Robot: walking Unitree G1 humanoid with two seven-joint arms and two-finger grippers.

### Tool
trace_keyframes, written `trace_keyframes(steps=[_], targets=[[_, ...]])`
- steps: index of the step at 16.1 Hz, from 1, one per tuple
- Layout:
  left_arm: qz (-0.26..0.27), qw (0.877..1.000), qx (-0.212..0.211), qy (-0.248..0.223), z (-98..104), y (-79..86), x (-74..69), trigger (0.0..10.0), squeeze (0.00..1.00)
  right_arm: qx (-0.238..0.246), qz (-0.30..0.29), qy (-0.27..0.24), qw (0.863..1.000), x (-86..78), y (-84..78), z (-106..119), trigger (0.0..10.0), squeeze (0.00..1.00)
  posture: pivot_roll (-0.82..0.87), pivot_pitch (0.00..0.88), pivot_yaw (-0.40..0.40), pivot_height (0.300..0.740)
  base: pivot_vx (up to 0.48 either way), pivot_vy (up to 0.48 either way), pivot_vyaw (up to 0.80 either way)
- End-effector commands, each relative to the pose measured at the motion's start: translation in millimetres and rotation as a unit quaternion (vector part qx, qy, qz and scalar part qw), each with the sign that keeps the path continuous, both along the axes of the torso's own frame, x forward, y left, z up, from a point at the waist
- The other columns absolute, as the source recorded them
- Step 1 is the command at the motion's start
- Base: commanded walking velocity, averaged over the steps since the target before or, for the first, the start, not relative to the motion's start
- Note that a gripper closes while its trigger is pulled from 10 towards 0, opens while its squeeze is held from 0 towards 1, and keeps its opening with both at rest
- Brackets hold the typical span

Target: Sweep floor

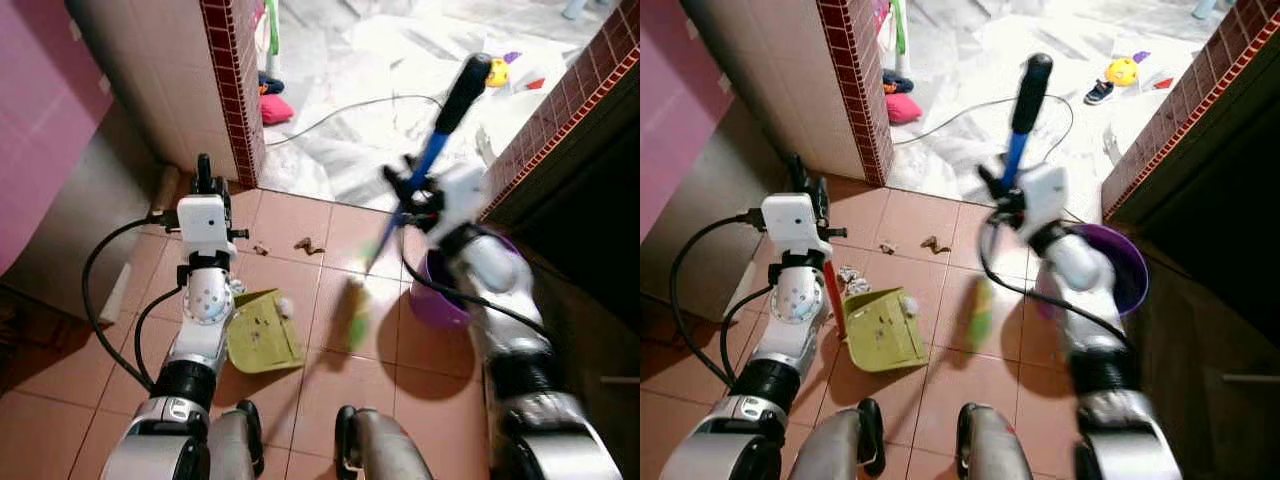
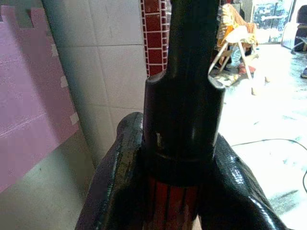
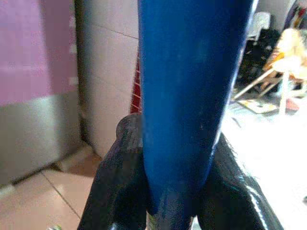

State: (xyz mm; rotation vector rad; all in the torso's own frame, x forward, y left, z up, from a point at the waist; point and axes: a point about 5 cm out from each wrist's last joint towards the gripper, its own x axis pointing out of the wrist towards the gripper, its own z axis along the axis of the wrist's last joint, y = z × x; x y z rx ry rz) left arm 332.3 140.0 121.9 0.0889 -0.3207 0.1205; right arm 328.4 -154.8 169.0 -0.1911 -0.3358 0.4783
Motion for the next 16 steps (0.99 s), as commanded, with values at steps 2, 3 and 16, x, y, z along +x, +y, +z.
trace_keyframes(steps=[2,3,16], targets=[[-0.002,0.997,-0.044,0.057,-23,-0.8,-3.6,10.0,0.00,-0.006,-0.016,0.009,1.000,-8.8,-10.2,-8,10.0,0.00,-0.18,0.167,-0.082,0.740,0.000,0.000,0.00],[-0.003,0.997,-0.054,0.058,-22,0.4,-2.0,10.0,0.00,-0.013,-0.026,0.017,0.999,-11.6,-15.5,-12,10.0,0.00,-0.18,0.159,-0.082,0.740,0.000,0.000,0.00],[0.022,0.998,-0.032,0.040,-14,21.4,-2.8,10.0,0.00,0.060,0.050,0.064,0.995,7.5,49.8,-25,10.0,0.00,-0.13,0.294,-0.091,0.740,0.000,0.000,0.00]])
